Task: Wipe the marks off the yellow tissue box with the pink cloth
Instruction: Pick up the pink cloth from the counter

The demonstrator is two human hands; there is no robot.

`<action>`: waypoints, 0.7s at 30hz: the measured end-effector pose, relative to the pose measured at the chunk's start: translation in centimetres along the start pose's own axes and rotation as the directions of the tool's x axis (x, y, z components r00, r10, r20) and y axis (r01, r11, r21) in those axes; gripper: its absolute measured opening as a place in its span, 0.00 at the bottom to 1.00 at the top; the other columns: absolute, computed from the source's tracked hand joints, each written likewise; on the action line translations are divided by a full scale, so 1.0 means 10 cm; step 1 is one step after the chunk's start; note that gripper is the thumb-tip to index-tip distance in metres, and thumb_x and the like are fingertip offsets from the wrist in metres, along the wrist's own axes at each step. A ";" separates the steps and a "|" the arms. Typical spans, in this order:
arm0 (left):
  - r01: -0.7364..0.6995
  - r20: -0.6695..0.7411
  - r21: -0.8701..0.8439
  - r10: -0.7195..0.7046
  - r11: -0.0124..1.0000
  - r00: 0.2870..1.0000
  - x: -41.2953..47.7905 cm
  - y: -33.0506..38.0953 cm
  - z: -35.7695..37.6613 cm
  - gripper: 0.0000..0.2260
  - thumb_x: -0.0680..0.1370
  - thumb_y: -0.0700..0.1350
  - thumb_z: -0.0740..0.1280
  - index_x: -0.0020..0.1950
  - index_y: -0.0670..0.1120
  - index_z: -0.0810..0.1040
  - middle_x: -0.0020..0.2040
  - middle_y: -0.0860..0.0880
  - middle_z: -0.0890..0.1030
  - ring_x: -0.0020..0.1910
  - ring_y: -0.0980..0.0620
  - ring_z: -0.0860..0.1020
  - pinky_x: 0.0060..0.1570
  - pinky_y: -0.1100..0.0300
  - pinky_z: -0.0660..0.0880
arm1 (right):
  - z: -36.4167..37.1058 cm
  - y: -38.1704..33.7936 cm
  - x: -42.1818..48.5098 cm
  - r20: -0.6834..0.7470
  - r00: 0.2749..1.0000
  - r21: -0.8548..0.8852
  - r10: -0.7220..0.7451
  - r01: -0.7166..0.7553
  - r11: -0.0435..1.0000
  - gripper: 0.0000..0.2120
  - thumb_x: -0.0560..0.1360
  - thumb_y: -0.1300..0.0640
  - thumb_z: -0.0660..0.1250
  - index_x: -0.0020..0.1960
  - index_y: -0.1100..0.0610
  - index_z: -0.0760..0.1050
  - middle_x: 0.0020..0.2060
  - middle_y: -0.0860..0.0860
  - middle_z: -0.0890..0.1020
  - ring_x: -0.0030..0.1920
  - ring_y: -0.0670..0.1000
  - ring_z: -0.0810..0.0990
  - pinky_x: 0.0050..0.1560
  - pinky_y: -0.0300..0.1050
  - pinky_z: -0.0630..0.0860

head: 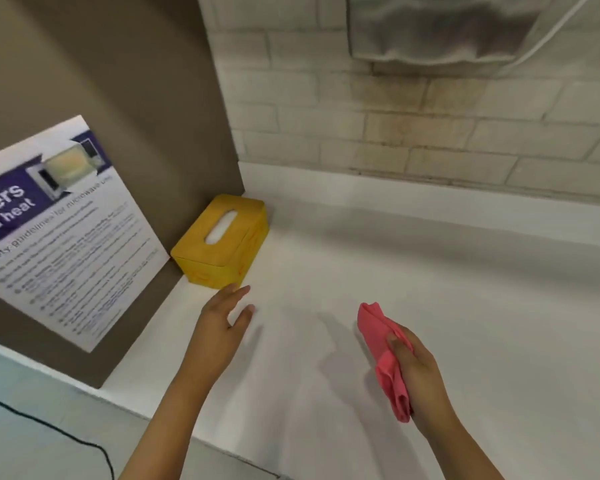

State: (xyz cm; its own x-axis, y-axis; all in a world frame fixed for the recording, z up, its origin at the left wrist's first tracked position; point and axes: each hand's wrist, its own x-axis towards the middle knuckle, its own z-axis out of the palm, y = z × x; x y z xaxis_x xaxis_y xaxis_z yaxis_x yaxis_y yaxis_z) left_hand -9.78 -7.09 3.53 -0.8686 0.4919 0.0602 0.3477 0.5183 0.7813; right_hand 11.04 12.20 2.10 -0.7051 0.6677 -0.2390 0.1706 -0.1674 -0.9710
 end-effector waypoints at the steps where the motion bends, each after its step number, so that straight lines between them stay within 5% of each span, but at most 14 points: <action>1: 0.002 -0.032 0.012 -0.002 1.000 0.999 0.10 -0.03 -0.05 0.16 0.76 0.44 0.66 0.64 0.47 0.75 0.70 0.45 0.71 0.69 0.49 0.68 0.64 0.59 0.65 | 0.08 -0.01 0.01 -0.003 1.000 0.002 0.005 -0.005 1.000 0.15 0.82 0.58 0.55 0.60 0.48 0.77 0.21 0.51 0.74 0.19 0.48 0.74 0.23 0.38 0.72; 6: 0.091 -0.120 0.114 -0.078 0.989 0.990 0.64 -0.26 -0.37 0.24 0.74 0.46 0.69 0.69 0.43 0.69 0.72 0.38 0.62 0.71 0.40 0.62 0.68 0.49 0.64 | 0.59 0.05 0.07 -0.019 1.000 -0.028 0.018 -0.018 0.999 0.15 0.81 0.57 0.55 0.59 0.45 0.77 0.22 0.48 0.75 0.22 0.47 0.76 0.28 0.35 0.75; 11: 0.166 -0.078 0.273 -0.150 0.948 0.986 1.28 -0.30 -0.42 0.40 0.69 0.60 0.70 0.74 0.45 0.59 0.74 0.36 0.56 0.73 0.37 0.53 0.72 0.43 0.55 | 0.90 0.13 0.10 -0.109 0.994 -0.054 0.011 -0.017 0.998 0.15 0.81 0.56 0.57 0.59 0.43 0.78 0.35 0.41 0.77 0.30 0.38 0.79 0.32 0.29 0.73; 15: 0.214 -0.004 0.415 -0.233 0.884 0.972 1.74 -0.28 -0.38 0.51 0.62 0.71 0.67 0.76 0.48 0.50 0.75 0.33 0.52 0.74 0.33 0.52 0.73 0.40 0.50 | 1.01 0.12 0.04 -0.144 0.989 -0.066 -0.015 0.006 0.998 0.17 0.81 0.59 0.57 0.55 0.40 0.80 0.32 0.38 0.81 0.31 0.39 0.78 0.35 0.30 0.74; 19: 0.260 0.078 0.549 -0.359 0.794 0.930 2.07 -0.26 -0.29 0.59 0.56 0.75 0.66 0.76 0.48 0.43 0.75 0.30 0.48 0.74 0.31 0.49 0.72 0.38 0.46 | 1.04 0.05 0.04 -0.190 0.981 -0.049 -0.026 0.017 0.999 0.18 0.81 0.61 0.57 0.55 0.43 0.80 0.51 0.37 0.83 0.44 0.44 0.83 0.42 0.31 0.74; 21: 0.287 0.077 0.586 -0.405 0.758 0.911 2.16 -0.27 -0.25 0.61 0.55 0.76 0.67 0.76 0.48 0.41 0.75 0.30 0.48 0.74 0.31 0.49 0.71 0.36 0.46 | 1.01 0.03 0.05 -0.198 0.980 -0.026 -0.019 0.014 1.000 0.17 0.81 0.62 0.56 0.57 0.46 0.79 0.49 0.37 0.84 0.39 0.48 0.83 0.40 0.40 0.76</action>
State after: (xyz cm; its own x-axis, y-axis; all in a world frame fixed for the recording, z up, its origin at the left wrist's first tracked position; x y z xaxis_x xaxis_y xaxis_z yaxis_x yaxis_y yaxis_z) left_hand -30.32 0.37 4.21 -0.9048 0.2923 -0.3098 0.2211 0.9440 0.2450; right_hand 3.81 5.13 1.74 -0.5581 0.8010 -0.2166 0.1783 -0.1392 -0.9741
